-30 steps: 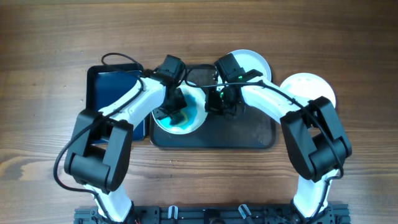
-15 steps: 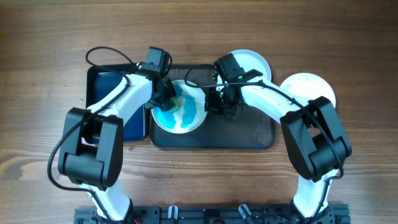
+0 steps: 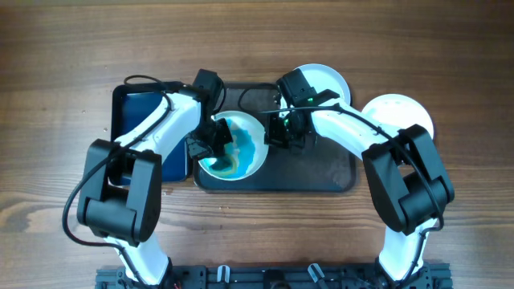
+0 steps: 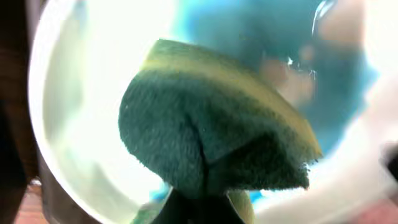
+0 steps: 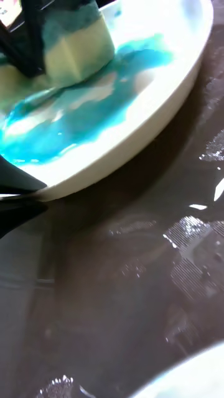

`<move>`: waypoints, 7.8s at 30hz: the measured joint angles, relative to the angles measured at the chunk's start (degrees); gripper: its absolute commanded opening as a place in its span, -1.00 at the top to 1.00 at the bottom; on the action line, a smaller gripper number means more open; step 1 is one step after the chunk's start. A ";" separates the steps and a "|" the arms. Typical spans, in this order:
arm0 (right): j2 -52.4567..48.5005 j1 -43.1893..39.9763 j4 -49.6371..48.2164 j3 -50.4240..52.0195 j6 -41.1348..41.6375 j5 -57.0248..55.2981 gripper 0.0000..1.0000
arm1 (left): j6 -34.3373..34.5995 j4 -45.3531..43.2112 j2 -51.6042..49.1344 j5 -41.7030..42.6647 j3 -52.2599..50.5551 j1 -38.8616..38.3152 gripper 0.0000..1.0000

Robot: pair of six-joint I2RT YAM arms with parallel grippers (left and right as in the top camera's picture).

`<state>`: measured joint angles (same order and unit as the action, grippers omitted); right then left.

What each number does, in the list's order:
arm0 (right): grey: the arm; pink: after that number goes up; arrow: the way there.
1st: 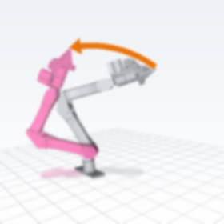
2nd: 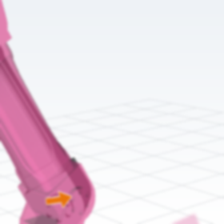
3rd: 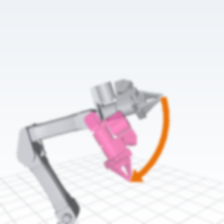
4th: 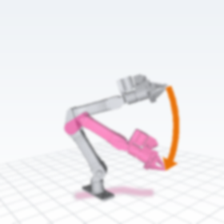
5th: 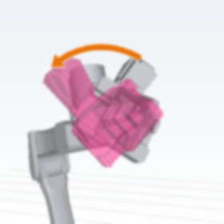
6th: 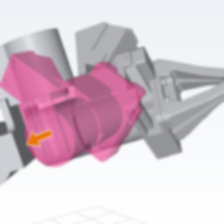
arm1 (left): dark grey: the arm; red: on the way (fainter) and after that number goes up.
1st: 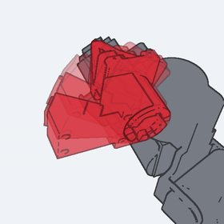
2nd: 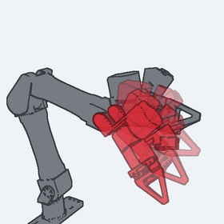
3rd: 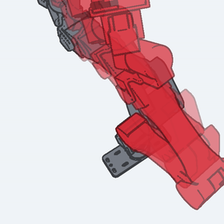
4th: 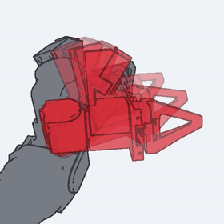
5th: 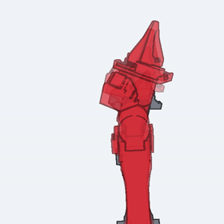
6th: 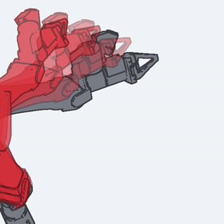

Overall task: Clean dirty plates on tray and stack at the side
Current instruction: 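Carry the cleaned plate right and set it on the side stack, then grasp the last stained plate on the dark tray with the right gripper, then scrub the held plate with the sponge in the left gripper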

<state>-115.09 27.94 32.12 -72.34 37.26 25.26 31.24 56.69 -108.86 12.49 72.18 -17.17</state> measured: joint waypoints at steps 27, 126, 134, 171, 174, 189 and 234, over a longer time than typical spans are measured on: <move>-0.33 0.31 -3.93 -0.09 -0.92 -2.47 0.91 | -2.71 5.05 3.32 -0.20 15.41 9.53 0.92; 18.82 -34.67 17.79 -7.65 -23.76 -10.84 0.07 | -2.71 2.43 3.32 -1.99 15.41 8.00 0.92; 6.36 -25.40 18.69 -7.65 -24.98 -10.69 0.11 | -2.73 2.45 3.32 -1.99 15.41 8.00 0.92; -1.01 -8.66 11.87 -7.65 -35.30 -9.97 0.26 | -2.71 2.89 3.32 -1.95 15.41 8.00 0.92; -2.16 -8.46 11.21 -7.65 -38.88 -6.99 0.32 | -2.71 2.89 3.32 -1.95 15.41 8.00 0.92; -4.74 -6.71 11.28 -7.65 -10.38 -0.74 0.91 | -2.51 -1.14 3.32 -1.97 13.73 6.93 0.92; -4.98 -5.53 10.01 -7.65 -5.42 0.63 0.91 | -7.45 -14.34 -5.16 6.43 2.86 -1.97 0.92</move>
<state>-120.07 22.41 42.13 -79.99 31.83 25.89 23.79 42.35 -114.02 18.92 75.05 -19.14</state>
